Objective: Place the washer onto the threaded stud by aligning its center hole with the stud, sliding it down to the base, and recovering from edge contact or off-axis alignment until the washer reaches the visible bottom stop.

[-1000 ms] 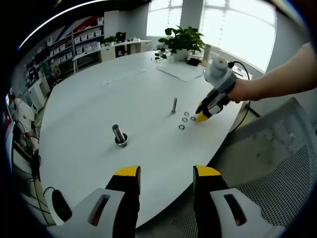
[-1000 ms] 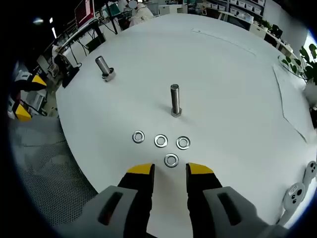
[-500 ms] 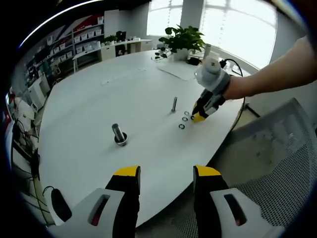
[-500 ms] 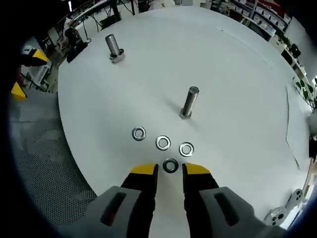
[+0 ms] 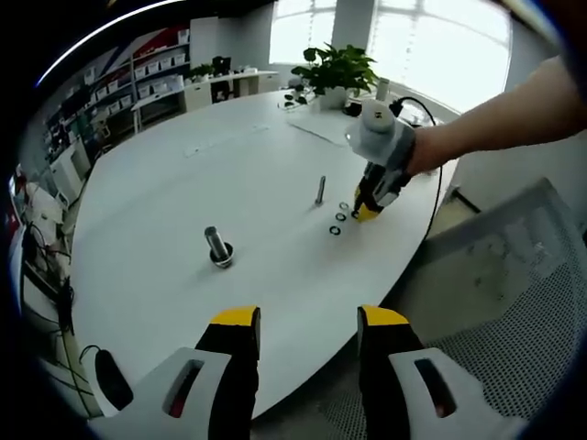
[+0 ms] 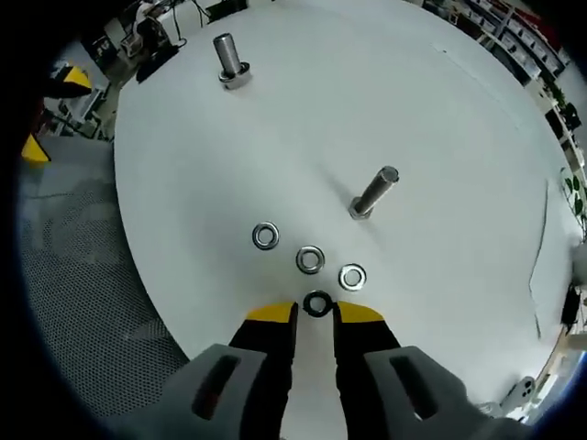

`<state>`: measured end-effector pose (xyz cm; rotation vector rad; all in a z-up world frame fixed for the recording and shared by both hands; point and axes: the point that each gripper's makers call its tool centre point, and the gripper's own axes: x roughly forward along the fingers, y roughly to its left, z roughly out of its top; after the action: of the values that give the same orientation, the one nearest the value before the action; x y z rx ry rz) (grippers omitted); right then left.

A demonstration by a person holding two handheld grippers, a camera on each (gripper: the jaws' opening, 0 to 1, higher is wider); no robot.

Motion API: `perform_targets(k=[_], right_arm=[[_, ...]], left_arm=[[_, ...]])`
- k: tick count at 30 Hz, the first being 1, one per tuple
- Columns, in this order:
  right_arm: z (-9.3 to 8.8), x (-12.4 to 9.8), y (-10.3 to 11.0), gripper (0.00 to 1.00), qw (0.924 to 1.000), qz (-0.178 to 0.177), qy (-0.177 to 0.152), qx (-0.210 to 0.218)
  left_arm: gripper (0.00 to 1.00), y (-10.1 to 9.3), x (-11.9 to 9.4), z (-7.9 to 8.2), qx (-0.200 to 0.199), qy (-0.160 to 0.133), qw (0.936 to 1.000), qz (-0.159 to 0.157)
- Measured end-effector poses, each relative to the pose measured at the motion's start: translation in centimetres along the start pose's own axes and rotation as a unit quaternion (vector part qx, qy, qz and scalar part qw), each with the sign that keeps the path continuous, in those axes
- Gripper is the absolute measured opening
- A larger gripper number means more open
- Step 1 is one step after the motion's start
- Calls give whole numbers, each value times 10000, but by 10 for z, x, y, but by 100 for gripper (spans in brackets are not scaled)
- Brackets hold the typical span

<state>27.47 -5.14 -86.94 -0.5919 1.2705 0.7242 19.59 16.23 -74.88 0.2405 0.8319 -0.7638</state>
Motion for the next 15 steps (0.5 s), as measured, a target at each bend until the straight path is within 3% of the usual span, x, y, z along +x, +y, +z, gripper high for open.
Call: perform_targets(k=[2, 5, 15], right_arm=[[-1, -1, 1, 16, 10000, 34, 43, -19], [0, -1, 3, 16, 9991, 17, 115, -416], [1, 0, 3, 14, 9989, 26, 4, -466]], left_arm=[[41, 0, 0, -1, 0, 20, 10000, -11], [41, 0, 0, -2, 10, 39, 10000, -6], [40, -1, 2, -5, 54, 122, 9999, -7]])
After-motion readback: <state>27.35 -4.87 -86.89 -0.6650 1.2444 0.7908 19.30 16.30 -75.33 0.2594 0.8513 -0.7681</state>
